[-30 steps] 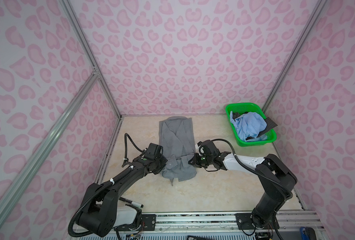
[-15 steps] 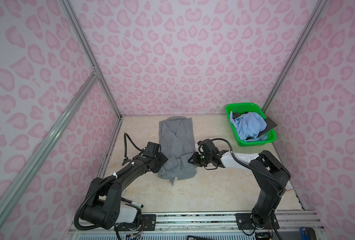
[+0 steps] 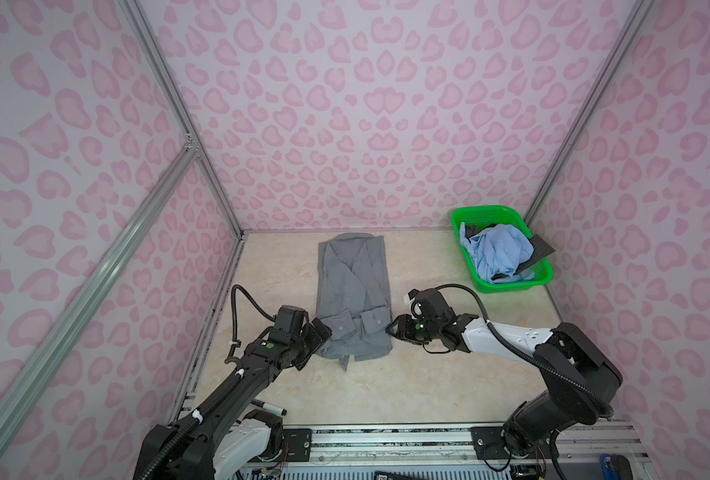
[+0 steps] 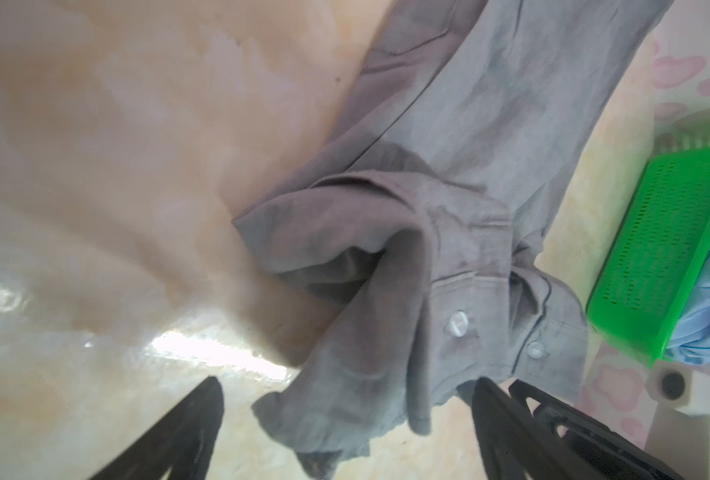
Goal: Fold and stack the long sleeve shirts
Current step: 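Lay the folded hem down and open both grippers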
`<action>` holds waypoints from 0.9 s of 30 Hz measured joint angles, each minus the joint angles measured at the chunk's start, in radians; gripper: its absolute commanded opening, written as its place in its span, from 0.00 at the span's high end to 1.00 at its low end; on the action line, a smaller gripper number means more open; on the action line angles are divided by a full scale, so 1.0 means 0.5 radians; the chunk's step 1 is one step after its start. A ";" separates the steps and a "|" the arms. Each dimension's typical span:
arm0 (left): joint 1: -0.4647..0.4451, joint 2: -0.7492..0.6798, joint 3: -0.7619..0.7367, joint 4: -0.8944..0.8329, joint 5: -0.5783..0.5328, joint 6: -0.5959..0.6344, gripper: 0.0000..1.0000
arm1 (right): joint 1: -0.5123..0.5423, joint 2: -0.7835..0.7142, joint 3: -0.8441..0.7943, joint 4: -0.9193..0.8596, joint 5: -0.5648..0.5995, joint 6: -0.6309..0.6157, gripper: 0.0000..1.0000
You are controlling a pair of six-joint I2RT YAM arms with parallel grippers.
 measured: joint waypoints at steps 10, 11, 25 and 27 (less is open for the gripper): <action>-0.002 -0.130 -0.223 0.230 0.142 0.179 0.15 | 0.130 0.141 -0.125 0.243 0.054 -0.052 0.54; -0.002 -0.113 -0.232 0.268 0.149 0.196 0.18 | 0.130 0.151 -0.133 0.260 0.075 -0.060 0.54; -0.002 0.142 -0.259 0.590 0.218 0.301 0.73 | 0.153 0.262 -0.075 0.432 0.130 -0.178 0.90; -0.002 0.179 -0.255 0.626 0.218 0.315 0.84 | 0.155 0.262 -0.075 0.466 0.118 -0.176 0.98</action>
